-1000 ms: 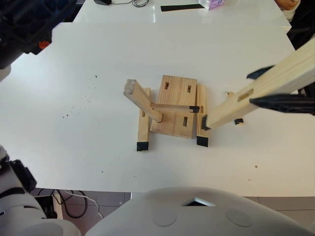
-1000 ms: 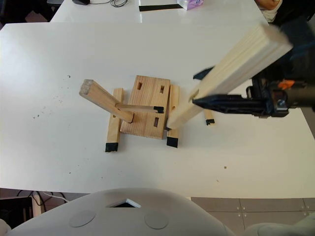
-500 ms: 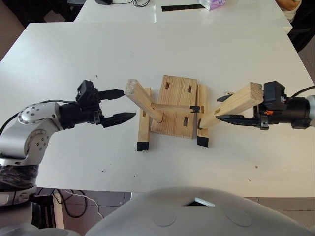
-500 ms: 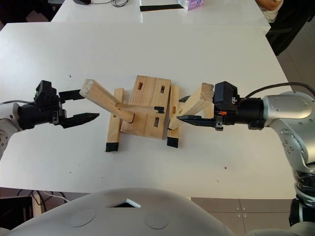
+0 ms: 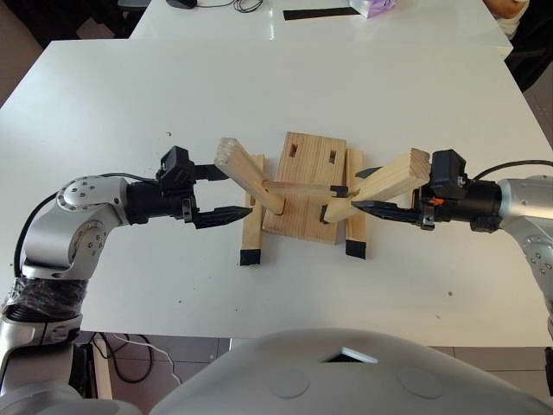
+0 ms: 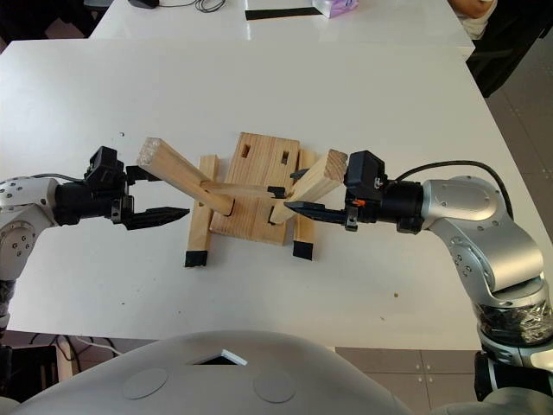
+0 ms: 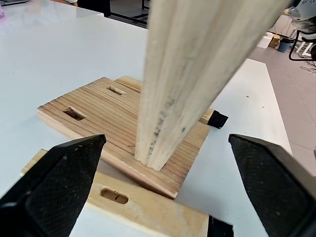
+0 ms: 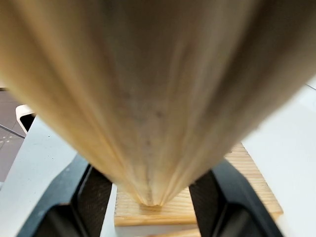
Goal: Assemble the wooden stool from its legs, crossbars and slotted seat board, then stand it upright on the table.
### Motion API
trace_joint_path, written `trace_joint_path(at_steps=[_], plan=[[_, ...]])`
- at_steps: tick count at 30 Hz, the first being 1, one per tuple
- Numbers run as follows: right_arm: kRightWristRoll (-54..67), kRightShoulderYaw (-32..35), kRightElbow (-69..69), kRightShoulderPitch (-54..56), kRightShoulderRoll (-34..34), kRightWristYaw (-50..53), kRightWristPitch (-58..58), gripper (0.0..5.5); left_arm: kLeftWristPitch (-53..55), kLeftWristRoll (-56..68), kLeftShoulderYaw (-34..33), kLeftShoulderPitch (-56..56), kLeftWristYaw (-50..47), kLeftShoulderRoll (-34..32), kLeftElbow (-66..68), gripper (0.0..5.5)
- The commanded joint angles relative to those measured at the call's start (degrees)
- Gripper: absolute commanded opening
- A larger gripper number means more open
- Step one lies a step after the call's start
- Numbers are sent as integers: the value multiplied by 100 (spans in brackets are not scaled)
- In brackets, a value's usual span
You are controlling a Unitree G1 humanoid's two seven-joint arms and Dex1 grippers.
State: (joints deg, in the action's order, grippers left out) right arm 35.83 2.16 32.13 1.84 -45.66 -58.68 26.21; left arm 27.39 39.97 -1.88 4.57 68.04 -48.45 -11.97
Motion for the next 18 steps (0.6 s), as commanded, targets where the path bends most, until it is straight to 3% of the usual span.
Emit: trace_joint_path(at_steps=[1, 10, 18], plan=[[-361, -135, -84, -176, -15, 11, -275, 207, 105, -57, 79, 200, 145, 10, -18, 462], [-654, -254, -304, -354, -95, -31, -655, 207, 273, -76, 174, 511, 266, 59, 13, 462], [-148, -320, -668, -157, -109, -256, -243, 207, 401, -123, 441, 826, 343, 219, -50, 462]])
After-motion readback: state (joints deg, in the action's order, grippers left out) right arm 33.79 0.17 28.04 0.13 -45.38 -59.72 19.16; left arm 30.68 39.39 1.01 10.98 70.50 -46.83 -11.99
